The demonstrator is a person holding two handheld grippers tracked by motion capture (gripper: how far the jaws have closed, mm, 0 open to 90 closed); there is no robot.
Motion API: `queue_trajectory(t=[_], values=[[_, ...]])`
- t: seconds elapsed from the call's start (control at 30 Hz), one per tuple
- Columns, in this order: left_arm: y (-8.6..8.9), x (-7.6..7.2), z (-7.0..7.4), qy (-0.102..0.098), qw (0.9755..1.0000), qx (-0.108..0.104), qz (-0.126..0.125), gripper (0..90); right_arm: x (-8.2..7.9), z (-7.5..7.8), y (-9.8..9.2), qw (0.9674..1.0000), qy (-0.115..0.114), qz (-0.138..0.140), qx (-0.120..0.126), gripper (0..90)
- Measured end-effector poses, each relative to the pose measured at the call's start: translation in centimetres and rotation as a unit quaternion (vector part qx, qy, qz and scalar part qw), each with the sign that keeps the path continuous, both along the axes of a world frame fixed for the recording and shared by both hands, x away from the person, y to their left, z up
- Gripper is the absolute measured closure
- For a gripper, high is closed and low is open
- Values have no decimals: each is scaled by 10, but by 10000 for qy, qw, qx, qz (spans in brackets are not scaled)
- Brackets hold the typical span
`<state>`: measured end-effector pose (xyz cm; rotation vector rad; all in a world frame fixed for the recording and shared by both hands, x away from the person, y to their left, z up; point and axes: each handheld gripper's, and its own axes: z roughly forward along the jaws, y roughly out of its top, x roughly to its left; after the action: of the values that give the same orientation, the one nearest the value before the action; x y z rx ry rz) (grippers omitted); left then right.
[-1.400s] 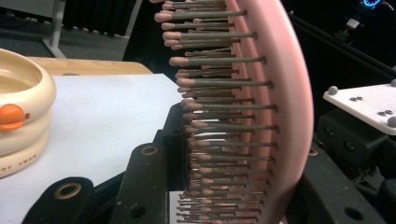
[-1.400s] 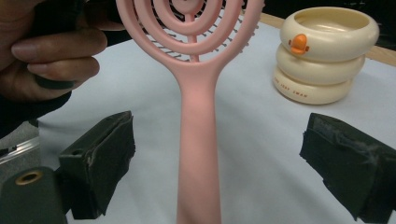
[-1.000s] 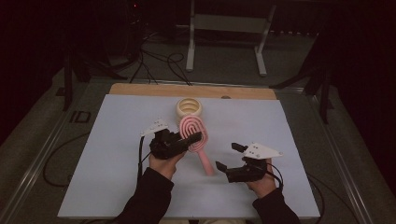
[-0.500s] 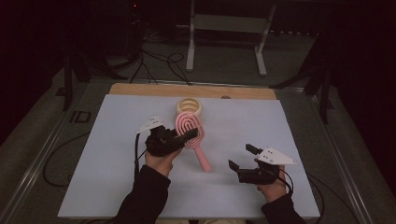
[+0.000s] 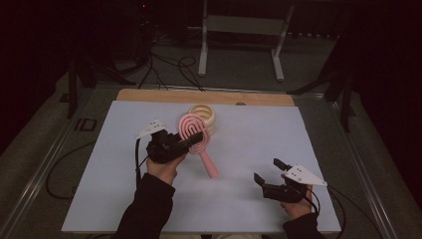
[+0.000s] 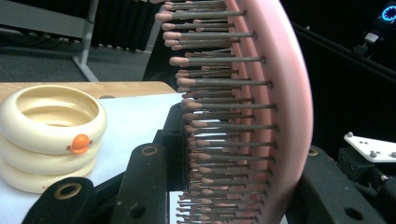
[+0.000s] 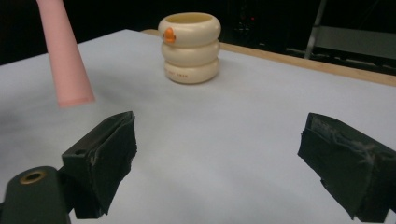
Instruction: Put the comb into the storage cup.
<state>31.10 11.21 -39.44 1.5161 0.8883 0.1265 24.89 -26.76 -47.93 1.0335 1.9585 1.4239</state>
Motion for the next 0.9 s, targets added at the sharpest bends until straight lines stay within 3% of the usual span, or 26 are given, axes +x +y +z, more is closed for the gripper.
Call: queue_trajectory(t=[0.43,0.9], values=[[14,3,10,-53,9999,70,137,648,-1,-6,-2,10000,62,-56,-37,105],[22,8,14,-64,9997,8,215,648,-1,-10,2,9999,114,-10,-31,105]])
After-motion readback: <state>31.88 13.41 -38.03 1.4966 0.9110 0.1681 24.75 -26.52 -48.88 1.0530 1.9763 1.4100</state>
